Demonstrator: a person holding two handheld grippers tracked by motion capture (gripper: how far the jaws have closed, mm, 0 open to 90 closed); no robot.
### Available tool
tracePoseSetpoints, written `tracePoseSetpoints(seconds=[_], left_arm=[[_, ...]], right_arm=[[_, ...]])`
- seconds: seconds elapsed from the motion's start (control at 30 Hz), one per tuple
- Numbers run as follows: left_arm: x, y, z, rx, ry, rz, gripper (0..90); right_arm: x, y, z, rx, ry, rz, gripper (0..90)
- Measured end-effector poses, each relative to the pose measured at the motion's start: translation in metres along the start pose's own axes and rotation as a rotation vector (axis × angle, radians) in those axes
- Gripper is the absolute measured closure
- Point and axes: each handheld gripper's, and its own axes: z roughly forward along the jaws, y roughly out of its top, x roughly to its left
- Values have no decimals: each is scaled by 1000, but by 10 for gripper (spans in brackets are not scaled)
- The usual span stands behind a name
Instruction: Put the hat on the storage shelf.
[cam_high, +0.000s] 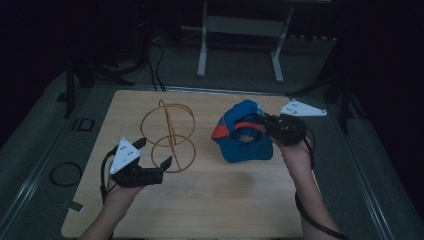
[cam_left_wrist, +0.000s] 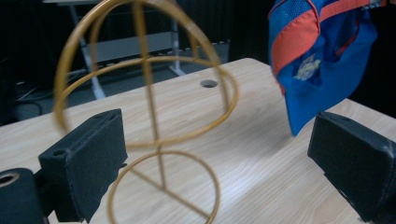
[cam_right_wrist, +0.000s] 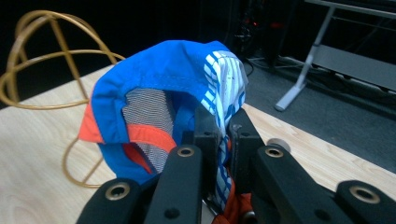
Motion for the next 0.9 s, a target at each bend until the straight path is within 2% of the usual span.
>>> tracePoseSetpoints(seconds=[0.23, 0.33, 0.47, 0.53, 0.63, 0.7, 0.9], left_arm=[[-20, 26, 24, 23, -60, 22, 57], [-33, 35, 38, 36, -84, 51, 57], [-47, 48, 54, 41, -117, 79, 69], [-52, 55, 61, 32, -144, 78, 69], [-58, 64, 71, 30, -152, 101, 70], [-61, 71, 79, 29, -171, 97, 95], [-69, 89, 101, 48, -177, 119, 149]], right_arm=[[15, -1, -6, -12, 25, -33, 845], [19, -2, -7, -15, 42, -34, 845], [24, -3, -6, -15, 47, -47, 845], [26, -4, -6, -14, 56, -51, 845], [28, -5, -6, -12, 62, -59, 845], [30, -5, -7, -10, 63, -60, 845], [34, -7, -7, -7, 75, -74, 845]])
